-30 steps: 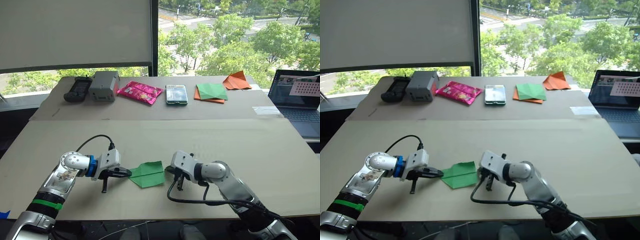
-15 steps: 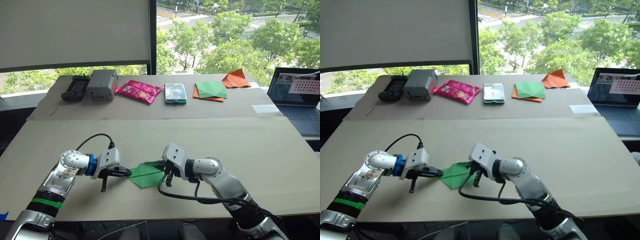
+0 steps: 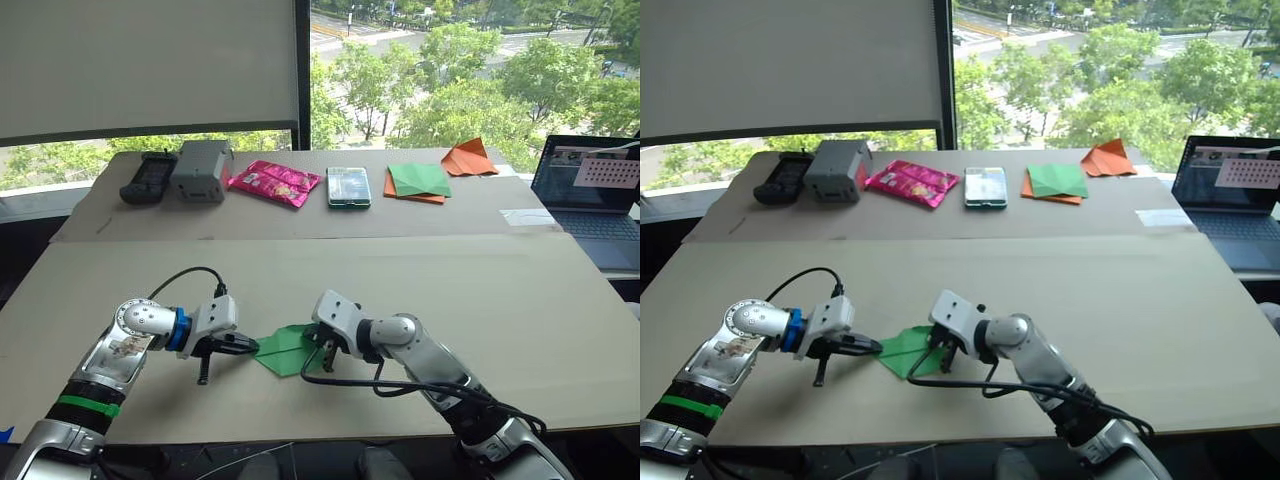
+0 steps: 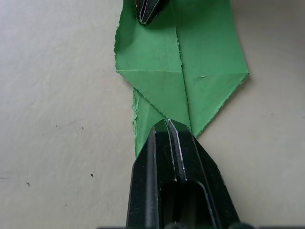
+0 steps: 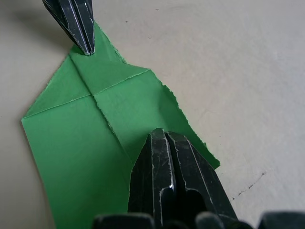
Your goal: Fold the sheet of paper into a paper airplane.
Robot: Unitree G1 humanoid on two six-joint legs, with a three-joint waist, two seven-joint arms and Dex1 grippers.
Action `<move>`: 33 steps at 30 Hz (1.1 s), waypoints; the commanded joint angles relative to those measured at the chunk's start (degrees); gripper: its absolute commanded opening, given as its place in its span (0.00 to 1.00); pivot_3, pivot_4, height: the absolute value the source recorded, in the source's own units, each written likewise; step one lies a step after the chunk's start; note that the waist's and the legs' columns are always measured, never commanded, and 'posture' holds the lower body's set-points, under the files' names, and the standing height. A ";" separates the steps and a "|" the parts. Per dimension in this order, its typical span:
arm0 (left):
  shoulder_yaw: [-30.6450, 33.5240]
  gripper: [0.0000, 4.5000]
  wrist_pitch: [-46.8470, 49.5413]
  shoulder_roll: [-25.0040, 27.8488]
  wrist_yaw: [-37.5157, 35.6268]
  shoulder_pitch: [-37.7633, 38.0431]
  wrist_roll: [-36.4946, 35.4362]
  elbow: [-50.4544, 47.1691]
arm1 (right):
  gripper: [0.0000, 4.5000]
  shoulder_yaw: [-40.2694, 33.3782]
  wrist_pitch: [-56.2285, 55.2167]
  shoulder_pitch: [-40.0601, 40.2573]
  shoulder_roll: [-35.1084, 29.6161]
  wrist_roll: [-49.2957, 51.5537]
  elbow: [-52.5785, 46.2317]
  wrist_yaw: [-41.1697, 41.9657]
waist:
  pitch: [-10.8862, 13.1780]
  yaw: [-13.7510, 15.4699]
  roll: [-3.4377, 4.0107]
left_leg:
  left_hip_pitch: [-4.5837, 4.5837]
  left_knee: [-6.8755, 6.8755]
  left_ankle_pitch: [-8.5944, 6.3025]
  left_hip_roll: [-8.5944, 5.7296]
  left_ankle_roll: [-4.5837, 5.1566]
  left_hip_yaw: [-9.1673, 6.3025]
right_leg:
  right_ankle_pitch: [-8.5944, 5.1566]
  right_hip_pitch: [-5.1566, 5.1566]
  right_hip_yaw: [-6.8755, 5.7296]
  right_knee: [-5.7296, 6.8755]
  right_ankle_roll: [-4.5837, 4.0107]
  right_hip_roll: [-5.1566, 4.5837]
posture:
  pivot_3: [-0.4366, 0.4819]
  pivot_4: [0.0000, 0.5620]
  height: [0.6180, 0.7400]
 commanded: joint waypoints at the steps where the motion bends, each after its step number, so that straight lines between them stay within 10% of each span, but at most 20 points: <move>1: 1.88 0.00 5.86 0.80 -2.81 -1.70 -5.52 -6.29 | 0.00 1.68 3.04 1.01 -0.99 -1.78 3.41 -0.11 | 0.02 0.02 -0.03 | -0.01 0.00 0.00 0.00 0.00 0.00 | 0.00 0.00 0.00 0.00 0.00 0.00 | 0.48 0.27 1.00; 17: -4.27 0.00 -0.40 -8.38 3.85 -4.21 1.90 0.70 | 0.00 2.03 3.89 0.63 0.00 -1.96 3.59 -1.55 | 0.01 -0.21 -0.12 | 0.04 0.03 0.01 0.01 0.01 -0.03 | 0.06 0.02 0.00 0.04 0.08 0.07 | 0.48 0.27 1.00; 33: -4.48 0.00 -6.31 -2.76 4.08 1.03 6.52 8.77 | 0.00 1.63 4.65 -0.53 0.50 -1.77 4.26 -1.98 | -0.36 -0.91 0.06 | 0.11 -0.04 0.00 0.02 0.01 -0.04 | 0.06 0.06 0.01 0.06 0.09 0.07 | 0.48 0.27 1.00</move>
